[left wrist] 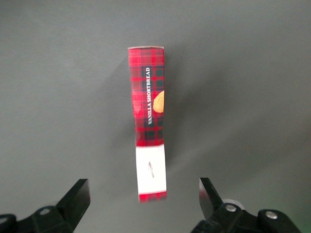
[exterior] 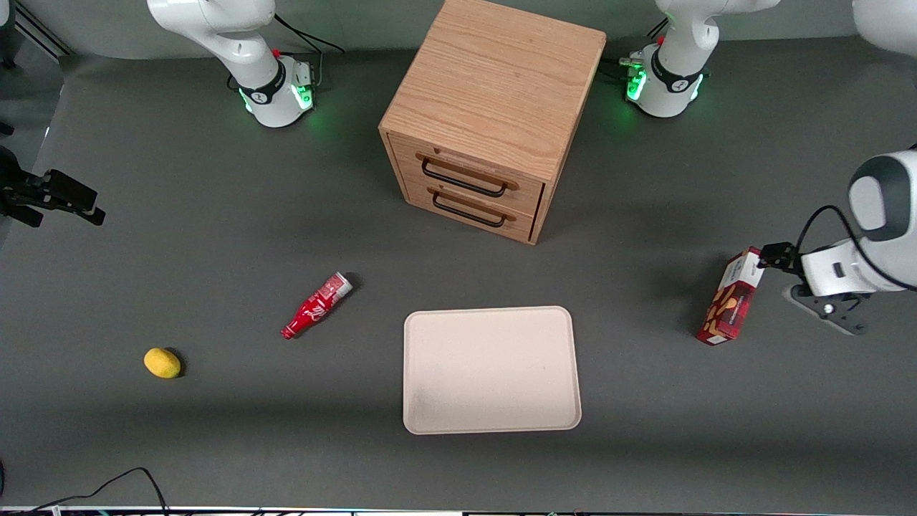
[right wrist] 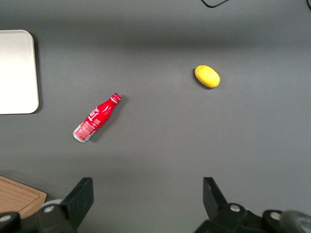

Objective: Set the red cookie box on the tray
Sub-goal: 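Lower the open left gripper onto the red plaid cookie box and close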

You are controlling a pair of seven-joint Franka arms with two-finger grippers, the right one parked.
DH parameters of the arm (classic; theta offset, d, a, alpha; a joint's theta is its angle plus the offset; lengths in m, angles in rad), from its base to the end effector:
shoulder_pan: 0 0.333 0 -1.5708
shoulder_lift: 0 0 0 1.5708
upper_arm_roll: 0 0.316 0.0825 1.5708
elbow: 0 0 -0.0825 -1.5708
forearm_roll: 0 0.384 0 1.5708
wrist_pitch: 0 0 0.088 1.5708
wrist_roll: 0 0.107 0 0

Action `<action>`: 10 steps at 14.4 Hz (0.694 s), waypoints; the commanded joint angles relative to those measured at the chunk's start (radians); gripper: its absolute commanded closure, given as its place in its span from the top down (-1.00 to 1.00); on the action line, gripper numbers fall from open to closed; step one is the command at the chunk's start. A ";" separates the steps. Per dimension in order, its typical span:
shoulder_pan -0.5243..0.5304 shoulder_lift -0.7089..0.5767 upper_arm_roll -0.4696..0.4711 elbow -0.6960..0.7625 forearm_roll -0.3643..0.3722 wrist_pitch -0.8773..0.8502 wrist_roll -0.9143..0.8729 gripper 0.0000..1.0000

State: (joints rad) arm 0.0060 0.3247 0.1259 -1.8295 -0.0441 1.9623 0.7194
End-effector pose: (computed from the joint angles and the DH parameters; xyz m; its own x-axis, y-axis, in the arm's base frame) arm 0.6065 0.0731 0.3431 0.8287 -0.5410 -0.1434 -0.5278 -0.8406 0.1214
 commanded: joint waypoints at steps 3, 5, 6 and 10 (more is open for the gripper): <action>-0.003 0.051 -0.002 -0.094 -0.022 0.177 0.038 1.00; -0.004 0.076 -0.005 -0.135 -0.033 0.266 0.038 1.00; -0.005 0.091 -0.011 -0.145 -0.045 0.295 0.038 1.00; -0.005 0.115 -0.019 -0.195 -0.072 0.388 0.037 0.88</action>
State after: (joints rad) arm 0.0056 0.4522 0.1042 -1.9999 -0.0943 2.3251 0.7353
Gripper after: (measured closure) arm 0.004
